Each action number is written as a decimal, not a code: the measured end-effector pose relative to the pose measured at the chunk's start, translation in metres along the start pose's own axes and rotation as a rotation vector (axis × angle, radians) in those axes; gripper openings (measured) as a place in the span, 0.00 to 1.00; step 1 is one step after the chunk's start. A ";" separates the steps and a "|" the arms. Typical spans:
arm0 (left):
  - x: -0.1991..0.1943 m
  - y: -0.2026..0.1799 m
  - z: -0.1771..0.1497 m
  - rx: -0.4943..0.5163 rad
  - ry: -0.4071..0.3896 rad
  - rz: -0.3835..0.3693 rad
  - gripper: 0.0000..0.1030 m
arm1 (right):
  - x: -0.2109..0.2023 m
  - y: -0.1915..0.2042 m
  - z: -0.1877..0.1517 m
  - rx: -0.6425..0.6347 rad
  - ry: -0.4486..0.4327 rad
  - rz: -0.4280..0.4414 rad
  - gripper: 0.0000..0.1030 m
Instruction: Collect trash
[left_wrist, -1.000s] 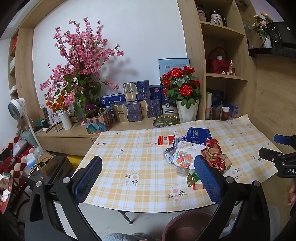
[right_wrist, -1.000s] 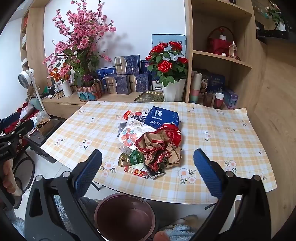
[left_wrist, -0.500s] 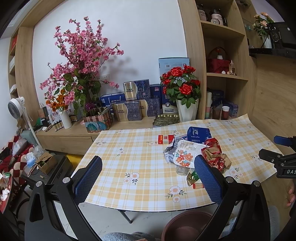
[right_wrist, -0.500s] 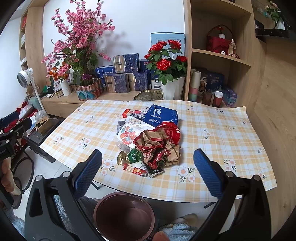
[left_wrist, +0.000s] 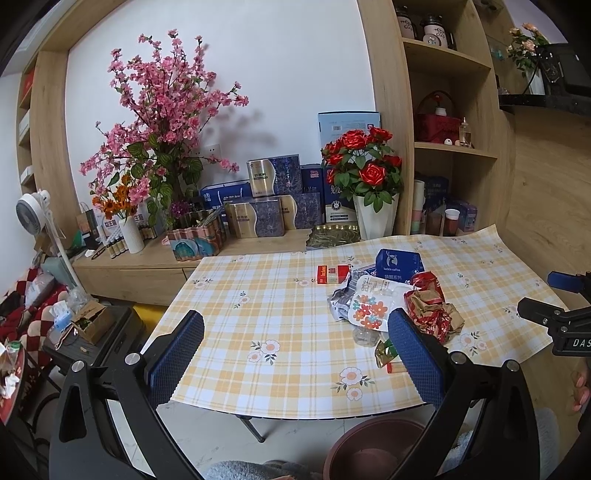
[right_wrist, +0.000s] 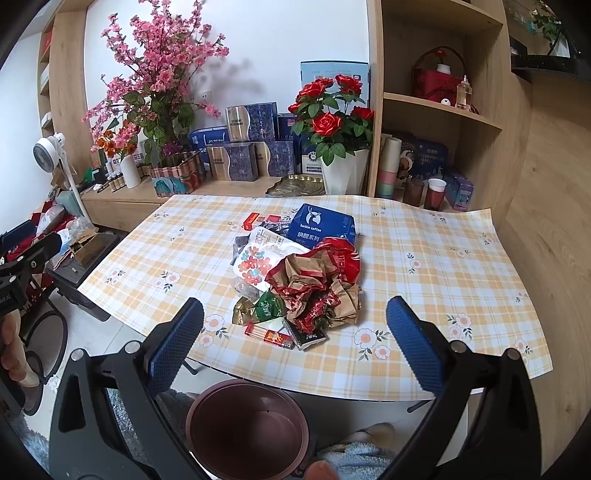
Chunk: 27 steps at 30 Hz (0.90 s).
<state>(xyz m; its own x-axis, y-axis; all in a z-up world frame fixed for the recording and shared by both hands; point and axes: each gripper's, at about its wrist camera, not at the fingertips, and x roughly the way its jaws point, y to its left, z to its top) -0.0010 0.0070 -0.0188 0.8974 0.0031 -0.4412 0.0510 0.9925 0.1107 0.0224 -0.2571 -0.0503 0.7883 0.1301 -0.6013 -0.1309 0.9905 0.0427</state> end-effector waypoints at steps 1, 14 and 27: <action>0.000 0.000 0.000 -0.001 0.000 0.000 0.95 | 0.000 0.000 0.000 0.000 0.000 -0.001 0.95; 0.001 0.000 -0.001 0.001 0.003 -0.001 0.95 | 0.003 0.001 -0.002 -0.001 0.003 -0.001 0.95; 0.003 0.001 -0.003 -0.002 0.010 -0.001 0.95 | 0.005 0.002 -0.004 -0.004 0.008 0.000 0.95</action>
<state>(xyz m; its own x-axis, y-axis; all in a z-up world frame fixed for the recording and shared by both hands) 0.0000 0.0085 -0.0226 0.8927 0.0032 -0.4506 0.0513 0.9928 0.1086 0.0237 -0.2549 -0.0569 0.7837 0.1299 -0.6074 -0.1335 0.9903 0.0396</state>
